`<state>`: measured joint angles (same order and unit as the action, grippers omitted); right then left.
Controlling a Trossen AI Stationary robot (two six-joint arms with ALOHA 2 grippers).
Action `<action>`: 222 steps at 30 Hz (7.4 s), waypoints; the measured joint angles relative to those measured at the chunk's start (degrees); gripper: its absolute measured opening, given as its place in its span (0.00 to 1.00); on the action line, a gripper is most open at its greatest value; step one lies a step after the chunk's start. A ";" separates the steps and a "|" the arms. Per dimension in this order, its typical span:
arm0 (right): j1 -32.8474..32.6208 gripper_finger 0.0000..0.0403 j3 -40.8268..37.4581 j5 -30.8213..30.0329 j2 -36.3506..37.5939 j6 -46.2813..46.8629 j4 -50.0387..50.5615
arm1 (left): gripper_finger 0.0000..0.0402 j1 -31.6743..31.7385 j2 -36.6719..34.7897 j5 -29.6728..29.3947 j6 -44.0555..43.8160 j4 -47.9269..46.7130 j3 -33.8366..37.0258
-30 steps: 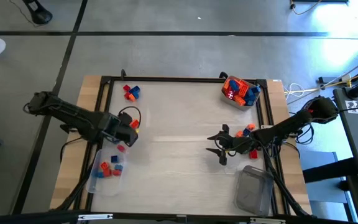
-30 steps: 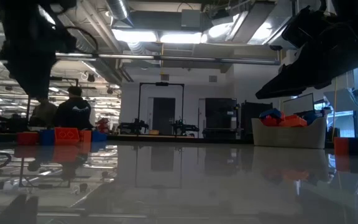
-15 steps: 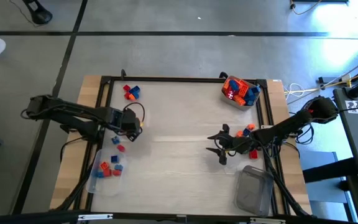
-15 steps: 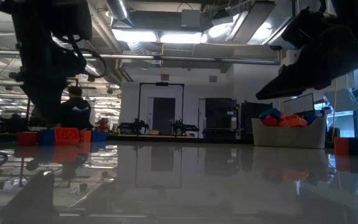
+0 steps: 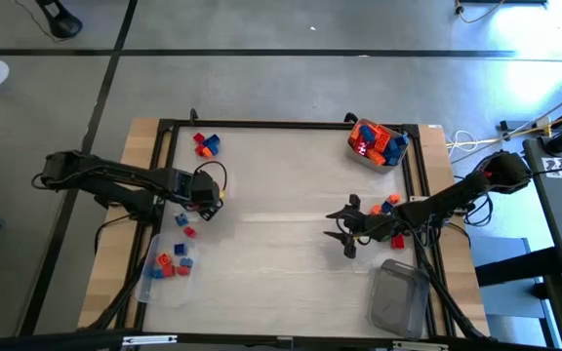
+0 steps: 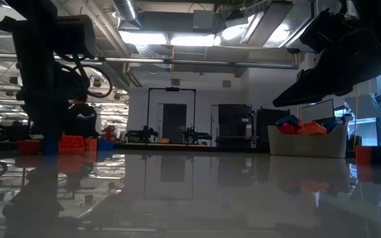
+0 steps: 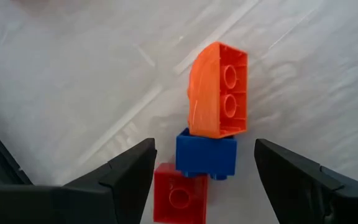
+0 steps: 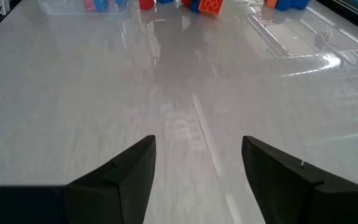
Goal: Sort blocks by size
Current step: Put the blue game piece into the transparent bin, then put the red game piece into the transparent bin
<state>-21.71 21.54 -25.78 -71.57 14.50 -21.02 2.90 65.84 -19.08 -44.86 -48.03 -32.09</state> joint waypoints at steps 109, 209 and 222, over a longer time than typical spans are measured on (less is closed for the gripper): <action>0.00 0.59 0.00 -0.18 0.00 0.26 0.17 | 0.50 -60.38 0.02 3.37 -46.55 -17.35 -18.96; 0.00 0.59 0.02 -0.35 0.00 0.17 0.28 | 0.33 -6.74 0.04 5.36 -10.17 0.36 1.55; -0.02 0.59 0.01 -0.35 0.00 0.17 0.26 | 0.33 -19.74 -0.02 5.38 -16.33 -8.44 -13.31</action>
<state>-21.74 21.55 -26.13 -71.57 14.68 -20.75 -16.84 65.82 -13.69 -61.19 -56.47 -45.40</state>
